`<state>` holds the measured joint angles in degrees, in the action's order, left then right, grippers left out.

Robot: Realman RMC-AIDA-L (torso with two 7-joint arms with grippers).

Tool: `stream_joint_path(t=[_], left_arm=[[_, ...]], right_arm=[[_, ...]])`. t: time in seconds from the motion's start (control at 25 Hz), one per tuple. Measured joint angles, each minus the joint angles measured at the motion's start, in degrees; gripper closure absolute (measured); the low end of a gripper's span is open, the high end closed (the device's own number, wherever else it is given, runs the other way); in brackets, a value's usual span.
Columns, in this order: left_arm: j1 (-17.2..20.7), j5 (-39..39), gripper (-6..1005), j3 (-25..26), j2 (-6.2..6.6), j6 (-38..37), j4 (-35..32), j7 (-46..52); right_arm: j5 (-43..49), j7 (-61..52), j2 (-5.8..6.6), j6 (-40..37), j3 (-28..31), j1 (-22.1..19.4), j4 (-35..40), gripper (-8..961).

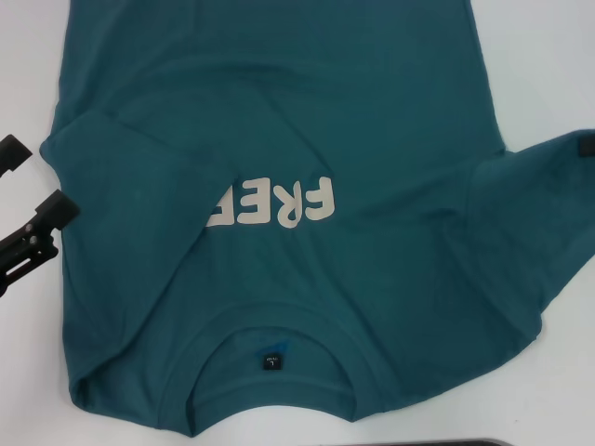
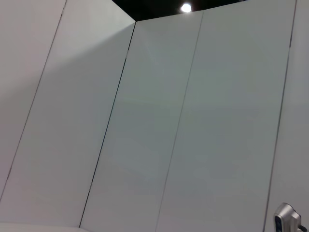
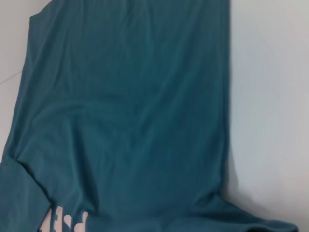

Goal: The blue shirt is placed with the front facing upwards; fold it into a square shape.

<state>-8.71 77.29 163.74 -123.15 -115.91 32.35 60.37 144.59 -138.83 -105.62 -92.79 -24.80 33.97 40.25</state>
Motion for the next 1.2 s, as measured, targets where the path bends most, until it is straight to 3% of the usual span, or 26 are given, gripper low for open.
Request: stream_joint_path(t=[0.32, 0.76, 1.2], left_arm=[[0.23, 0.33, 66, -0.02, -0.23, -0.38, 0.0, 0.08], [0.48, 1.51, 66, 0.0, -0.34, -0.46, 0.0, 0.11], [0.8, 2.91, 65, 0.0, -0.5, -0.46, 0.0, 0.11]], right_arm=[[-0.02, -0.79, 0.49, -1.88, -0.3, 1.39, 0.02, 936], [-0.12, -0.31, -3.76, -5.5, -2.34, 4.5, -0.06, 936], [-7.11, -0.32, -4.53, -8.04, -2.67, 6.98, -0.81, 936]])
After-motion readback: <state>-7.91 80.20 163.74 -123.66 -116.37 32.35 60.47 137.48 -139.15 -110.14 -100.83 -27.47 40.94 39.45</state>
